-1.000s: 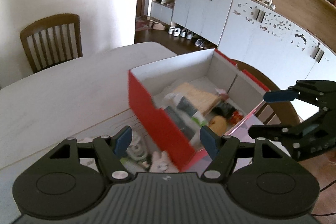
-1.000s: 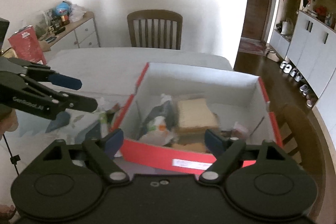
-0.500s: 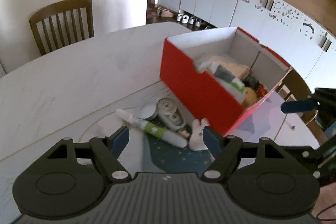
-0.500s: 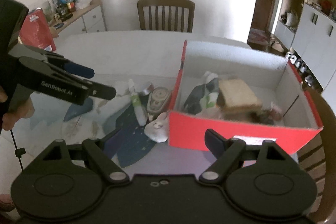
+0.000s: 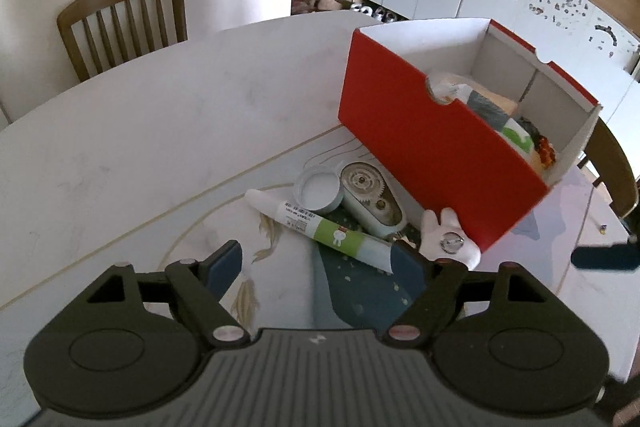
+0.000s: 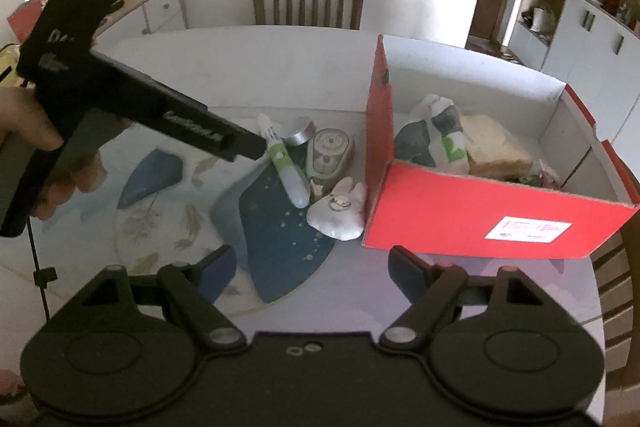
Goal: Organize objects
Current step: 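Withdraw both open tools from the box back toward the pile, then grasp the white-green tube with the left tool while the right tool reaches the white plush toy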
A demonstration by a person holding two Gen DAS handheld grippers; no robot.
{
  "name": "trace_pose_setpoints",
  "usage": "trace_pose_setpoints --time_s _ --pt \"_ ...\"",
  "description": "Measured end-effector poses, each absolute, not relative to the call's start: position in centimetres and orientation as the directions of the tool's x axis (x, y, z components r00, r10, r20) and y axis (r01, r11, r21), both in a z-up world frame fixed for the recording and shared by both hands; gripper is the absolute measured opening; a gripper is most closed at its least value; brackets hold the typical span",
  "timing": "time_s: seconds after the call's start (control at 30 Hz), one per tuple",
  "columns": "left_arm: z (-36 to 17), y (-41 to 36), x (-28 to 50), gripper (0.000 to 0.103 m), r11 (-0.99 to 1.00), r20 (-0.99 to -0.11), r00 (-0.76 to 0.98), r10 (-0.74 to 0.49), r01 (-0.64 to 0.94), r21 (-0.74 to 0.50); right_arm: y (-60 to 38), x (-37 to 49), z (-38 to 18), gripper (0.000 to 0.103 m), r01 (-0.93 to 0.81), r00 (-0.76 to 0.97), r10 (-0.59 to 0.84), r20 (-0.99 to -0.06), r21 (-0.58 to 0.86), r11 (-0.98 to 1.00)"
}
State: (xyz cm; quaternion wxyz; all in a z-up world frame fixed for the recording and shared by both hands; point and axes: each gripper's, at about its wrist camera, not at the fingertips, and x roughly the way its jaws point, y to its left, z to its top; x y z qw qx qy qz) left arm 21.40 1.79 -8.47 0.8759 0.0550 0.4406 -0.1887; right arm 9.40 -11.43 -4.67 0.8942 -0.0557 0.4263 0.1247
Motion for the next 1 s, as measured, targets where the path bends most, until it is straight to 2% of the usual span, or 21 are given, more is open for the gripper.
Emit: trace_pose_setpoints --time_s 0.13,0.43,0.67,1.0 --pt "-9.4 1.3 22.6 0.083 0.928 -0.802 0.532 -0.271 0.366 -0.070 -10.4 9.9 -5.5 0.082 -0.216 0.623 0.143 -0.769 0.006 0.976" --pt "-11.2 0.5 25.0 0.085 0.939 -0.826 0.517 -0.223 0.342 -0.040 -7.6 11.2 -6.8 0.082 -0.241 0.630 0.123 -0.767 -0.043 0.970" --pt "-12.1 0.7 26.3 0.085 0.950 -0.841 0.499 -0.210 0.309 -0.054 -5.8 12.2 -8.1 0.082 -0.195 0.655 0.080 -0.751 -0.066 0.978" --pt "-12.8 0.6 27.5 0.086 0.951 -0.862 0.470 -0.189 0.306 -0.041 -5.9 14.1 -9.2 0.090 -0.074 0.685 0.005 -0.728 -0.063 0.995"
